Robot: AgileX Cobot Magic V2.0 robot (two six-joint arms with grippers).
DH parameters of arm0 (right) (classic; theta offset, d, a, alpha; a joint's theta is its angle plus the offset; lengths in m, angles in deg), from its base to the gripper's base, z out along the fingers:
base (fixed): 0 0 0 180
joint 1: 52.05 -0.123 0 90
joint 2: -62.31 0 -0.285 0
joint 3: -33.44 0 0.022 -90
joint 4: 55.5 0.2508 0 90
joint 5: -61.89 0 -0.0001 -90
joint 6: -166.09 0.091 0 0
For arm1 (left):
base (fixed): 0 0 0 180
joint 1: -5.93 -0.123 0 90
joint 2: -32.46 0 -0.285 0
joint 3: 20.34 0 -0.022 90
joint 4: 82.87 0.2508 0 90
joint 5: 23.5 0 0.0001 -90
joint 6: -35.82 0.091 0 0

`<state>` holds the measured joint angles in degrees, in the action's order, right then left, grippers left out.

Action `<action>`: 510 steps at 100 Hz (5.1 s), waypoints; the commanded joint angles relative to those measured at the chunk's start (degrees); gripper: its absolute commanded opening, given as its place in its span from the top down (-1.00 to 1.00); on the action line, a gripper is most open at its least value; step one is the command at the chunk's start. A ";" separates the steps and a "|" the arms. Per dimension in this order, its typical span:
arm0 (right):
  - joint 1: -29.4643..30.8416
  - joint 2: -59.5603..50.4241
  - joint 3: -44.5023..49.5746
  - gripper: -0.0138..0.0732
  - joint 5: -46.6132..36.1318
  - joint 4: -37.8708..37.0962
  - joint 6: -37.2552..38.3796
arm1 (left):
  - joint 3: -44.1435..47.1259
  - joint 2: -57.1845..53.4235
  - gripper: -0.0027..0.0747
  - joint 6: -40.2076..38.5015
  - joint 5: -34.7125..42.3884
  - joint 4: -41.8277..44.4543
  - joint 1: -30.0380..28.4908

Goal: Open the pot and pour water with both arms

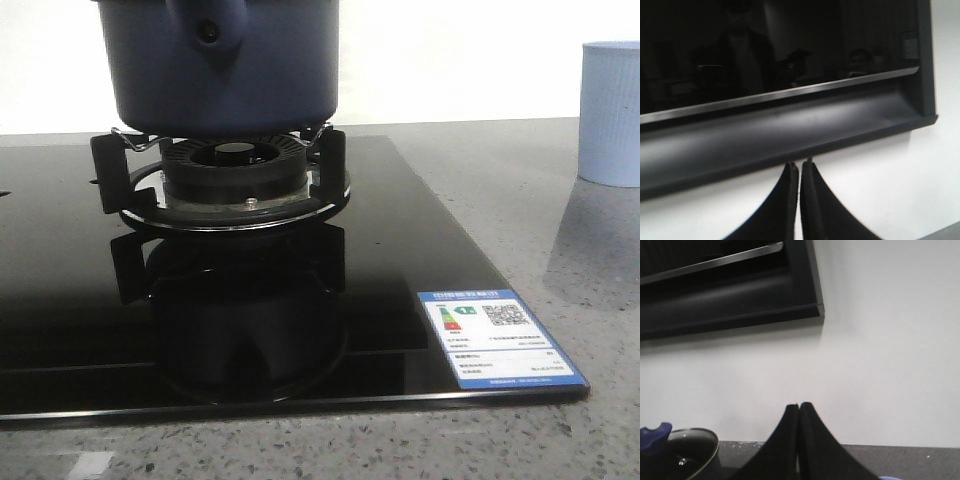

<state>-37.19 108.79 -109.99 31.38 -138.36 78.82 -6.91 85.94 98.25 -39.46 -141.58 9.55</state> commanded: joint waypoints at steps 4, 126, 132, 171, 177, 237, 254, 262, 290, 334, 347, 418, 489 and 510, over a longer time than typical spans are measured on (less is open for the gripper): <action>-3.88 -4.87 -0.71 0.83 0.26 -6.67 -1.06 | 8.77 -7.20 0.98 -0.45 4.76 -0.01 -0.09; -9.19 -30.19 31.68 0.85 5.96 -9.79 -0.35 | 46.98 -43.59 0.98 -0.45 3.11 -9.00 -0.09; -9.19 -30.19 31.68 0.85 5.96 -9.79 -0.35 | 46.98 -43.59 0.98 -0.45 3.11 -9.00 -0.09; -9.19 -30.19 31.68 0.85 5.96 -9.79 -0.35 | 46.98 -43.59 0.98 -0.56 4.12 -8.27 -0.09; -9.19 -30.19 31.68 0.85 5.96 -9.79 -0.35 | 47.28 -43.59 0.98 -5.93 5.51 -3.93 -0.13; -9.19 -30.19 31.68 0.85 5.96 -9.79 -0.35 | 64.56 -47.62 0.98 -62.76 15.97 53.35 -3.75; -9.19 -30.19 31.68 0.85 6.13 -9.79 -0.35 | 64.44 -47.62 0.98 -62.86 14.59 54.10 -3.18; -9.19 -30.19 31.68 0.85 6.22 -9.79 -0.35 | 64.37 -47.62 0.98 -62.86 15.09 54.10 -3.07; -9.19 -30.19 31.68 0.85 6.22 -9.79 -0.35 | 64.37 -47.62 0.98 -62.86 15.25 54.10 -3.07; -9.19 -30.19 31.68 0.85 6.22 -9.79 -0.35 | 64.37 -47.62 0.98 -62.86 15.25 54.10 -3.07; -9.19 -30.19 31.94 0.85 8.94 -8.69 -0.11 | 64.37 -47.62 0.98 -62.86 15.25 54.10 -3.07; -21.36 -25.29 34.47 0.85 32.86 80.55 -91.04 | 64.37 -47.62 0.98 -62.86 15.25 54.10 -3.07; -11.91 -40.35 42.67 0.85 35.65 81.23 -93.58 | 64.37 -47.52 0.98 -62.86 15.25 54.10 -3.07; -11.91 -40.35 42.67 0.85 35.65 81.23 -93.58 | 64.37 -47.52 0.98 -62.86 15.25 54.10 -3.07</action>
<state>-49.59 69.53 -68.66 71.16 -56.55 -13.91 56.90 40.01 35.82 -28.57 -87.58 6.05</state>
